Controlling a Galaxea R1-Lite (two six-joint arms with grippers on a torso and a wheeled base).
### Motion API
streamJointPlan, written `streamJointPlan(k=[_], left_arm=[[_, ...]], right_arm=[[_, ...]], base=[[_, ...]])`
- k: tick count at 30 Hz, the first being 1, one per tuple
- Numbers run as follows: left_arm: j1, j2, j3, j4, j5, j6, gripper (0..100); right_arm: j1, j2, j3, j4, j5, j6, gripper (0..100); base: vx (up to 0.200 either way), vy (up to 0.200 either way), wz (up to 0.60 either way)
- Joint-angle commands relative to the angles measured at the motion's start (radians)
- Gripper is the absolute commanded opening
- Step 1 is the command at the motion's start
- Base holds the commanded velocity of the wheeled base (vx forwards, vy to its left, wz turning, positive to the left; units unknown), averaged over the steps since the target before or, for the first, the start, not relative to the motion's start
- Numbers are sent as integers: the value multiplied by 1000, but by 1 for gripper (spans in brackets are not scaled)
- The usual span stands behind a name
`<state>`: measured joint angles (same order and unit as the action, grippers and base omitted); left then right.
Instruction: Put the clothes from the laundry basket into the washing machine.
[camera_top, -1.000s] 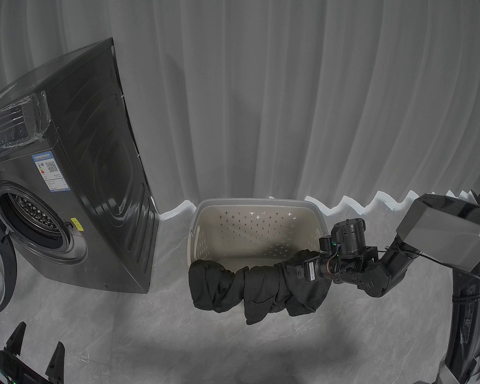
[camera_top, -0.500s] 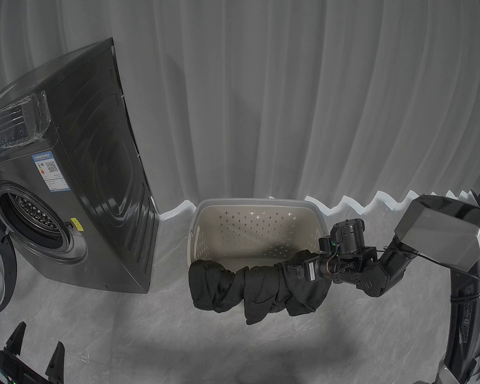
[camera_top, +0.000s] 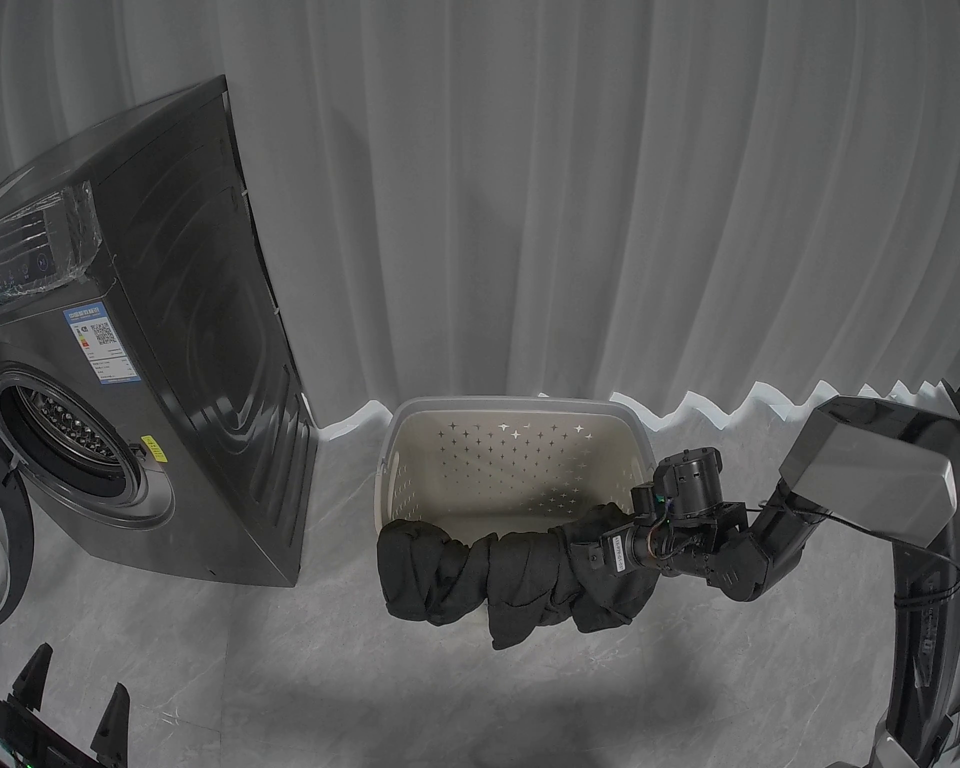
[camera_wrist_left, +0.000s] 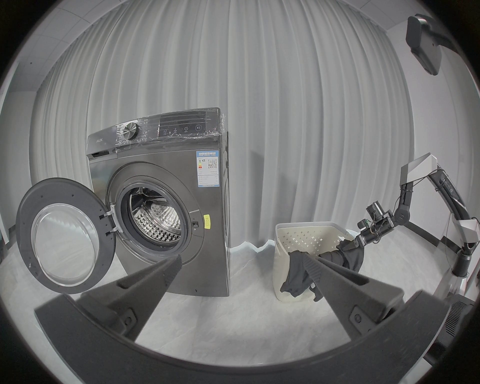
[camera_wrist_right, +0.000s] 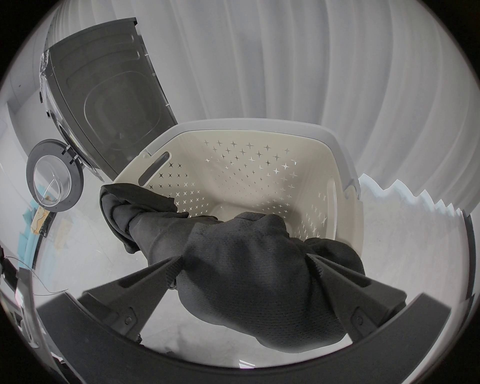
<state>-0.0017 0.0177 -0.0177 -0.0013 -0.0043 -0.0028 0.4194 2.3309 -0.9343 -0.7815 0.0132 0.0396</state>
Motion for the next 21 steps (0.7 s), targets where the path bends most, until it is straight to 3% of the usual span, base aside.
streamJointPlan(k=[1, 4, 5, 21], left_arm=[[0, -18, 16, 0, 0, 1, 100], [0, -18, 16, 0, 0, 1, 100], [0, -18, 16, 0, 0, 1, 100], [0, -18, 16, 0, 0, 1, 100]], right_arm=[[4, 10, -1, 1, -1, 0, 100], [6, 18, -3, -1, -4, -1, 100], [4, 19, -5, -1, -6, -1, 0], [6, -31, -38, -18, -12, 2, 0]], base=[[0, 0, 0], [0, 0, 0], [0, 0, 0], [0, 0, 0]])
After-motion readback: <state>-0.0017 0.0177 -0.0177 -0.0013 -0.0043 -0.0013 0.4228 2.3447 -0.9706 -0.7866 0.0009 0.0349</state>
